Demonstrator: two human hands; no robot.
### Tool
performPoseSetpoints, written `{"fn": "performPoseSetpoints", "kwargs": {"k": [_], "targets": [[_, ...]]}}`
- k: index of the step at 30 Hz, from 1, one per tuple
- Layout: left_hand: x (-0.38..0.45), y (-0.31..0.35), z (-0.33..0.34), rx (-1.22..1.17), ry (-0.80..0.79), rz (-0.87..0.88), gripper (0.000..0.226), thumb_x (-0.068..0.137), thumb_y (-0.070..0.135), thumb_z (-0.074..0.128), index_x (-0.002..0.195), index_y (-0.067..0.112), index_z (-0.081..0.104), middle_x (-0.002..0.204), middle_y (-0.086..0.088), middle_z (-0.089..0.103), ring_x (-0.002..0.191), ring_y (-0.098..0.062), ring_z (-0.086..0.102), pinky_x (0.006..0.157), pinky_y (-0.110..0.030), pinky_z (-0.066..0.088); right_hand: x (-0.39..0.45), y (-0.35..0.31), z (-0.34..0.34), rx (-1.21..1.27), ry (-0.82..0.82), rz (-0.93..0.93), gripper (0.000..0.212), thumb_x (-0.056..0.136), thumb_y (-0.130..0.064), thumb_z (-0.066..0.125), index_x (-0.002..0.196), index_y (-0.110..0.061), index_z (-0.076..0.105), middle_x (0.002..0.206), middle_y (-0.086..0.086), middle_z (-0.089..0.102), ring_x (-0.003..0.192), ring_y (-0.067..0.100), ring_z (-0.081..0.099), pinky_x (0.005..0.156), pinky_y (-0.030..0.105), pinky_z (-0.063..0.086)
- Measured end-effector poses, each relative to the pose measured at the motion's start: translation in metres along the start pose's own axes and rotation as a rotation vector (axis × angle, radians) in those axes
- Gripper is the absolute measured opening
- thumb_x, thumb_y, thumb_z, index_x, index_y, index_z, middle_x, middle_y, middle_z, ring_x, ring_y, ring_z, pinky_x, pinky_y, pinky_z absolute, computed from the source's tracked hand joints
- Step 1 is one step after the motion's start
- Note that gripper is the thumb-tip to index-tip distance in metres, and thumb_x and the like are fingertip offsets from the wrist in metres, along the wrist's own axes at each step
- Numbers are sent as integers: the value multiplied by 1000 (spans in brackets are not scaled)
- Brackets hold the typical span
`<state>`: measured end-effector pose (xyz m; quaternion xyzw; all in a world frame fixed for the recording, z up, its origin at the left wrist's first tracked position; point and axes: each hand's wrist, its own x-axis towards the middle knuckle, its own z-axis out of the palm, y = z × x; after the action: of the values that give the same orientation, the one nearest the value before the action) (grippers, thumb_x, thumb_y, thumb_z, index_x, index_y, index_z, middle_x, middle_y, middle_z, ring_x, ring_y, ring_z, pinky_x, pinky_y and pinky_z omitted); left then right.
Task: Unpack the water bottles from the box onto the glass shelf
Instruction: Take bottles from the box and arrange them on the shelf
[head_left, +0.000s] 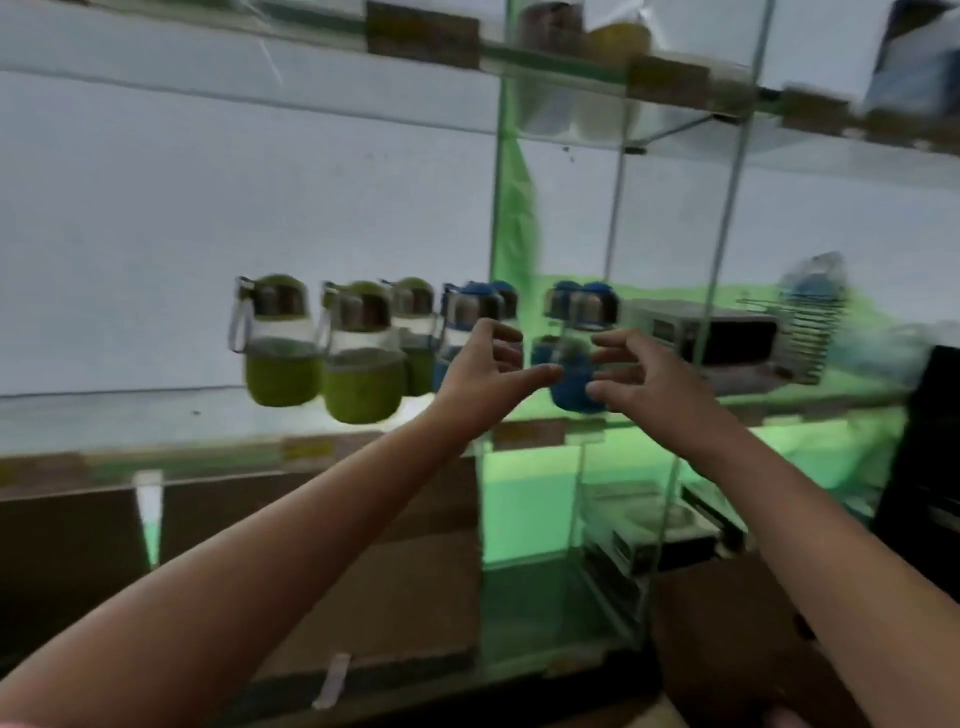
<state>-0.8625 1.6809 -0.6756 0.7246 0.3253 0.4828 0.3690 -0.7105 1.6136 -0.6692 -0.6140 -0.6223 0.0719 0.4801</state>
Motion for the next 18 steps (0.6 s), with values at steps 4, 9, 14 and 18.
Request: {"fn": "performPoseSetpoints", "kwargs": {"k": [4,9,14,18], "targets": [[-24,-13,82,-103,-138,-78,47,76,24,75,114,13,49,105,-7,58,86,-14,57,71,-25,49,-50,57,-42,10,49,140,41,83,-7,65,119,-22,53,113,1,60,96,17,62,89,41,52],[-63,-35,175,-160,-269,-188,45,76,21,76,112,10,52,96,-6,62,80,-16,58,70,-22,47,-114,126,-79,18,115,342,34,85,-10,64,114,-23,52,114,1,59,101,18,60,86,38,52],[-99,-78,250,-48,-500,-246,37,74,22,76,101,16,52,87,0,63,87,-19,61,79,-32,50,-180,190,-97,-90,36,521,30,83,-12,66,109,-22,54,109,4,60,96,17,59,85,37,53],[-128,-103,294,187,-717,-197,31,76,28,74,98,20,54,89,5,61,85,-12,59,73,-24,48,-225,234,-106,-168,-69,661,28,80,-18,71,100,-27,53,106,1,62,98,16,60,90,41,52]]}}
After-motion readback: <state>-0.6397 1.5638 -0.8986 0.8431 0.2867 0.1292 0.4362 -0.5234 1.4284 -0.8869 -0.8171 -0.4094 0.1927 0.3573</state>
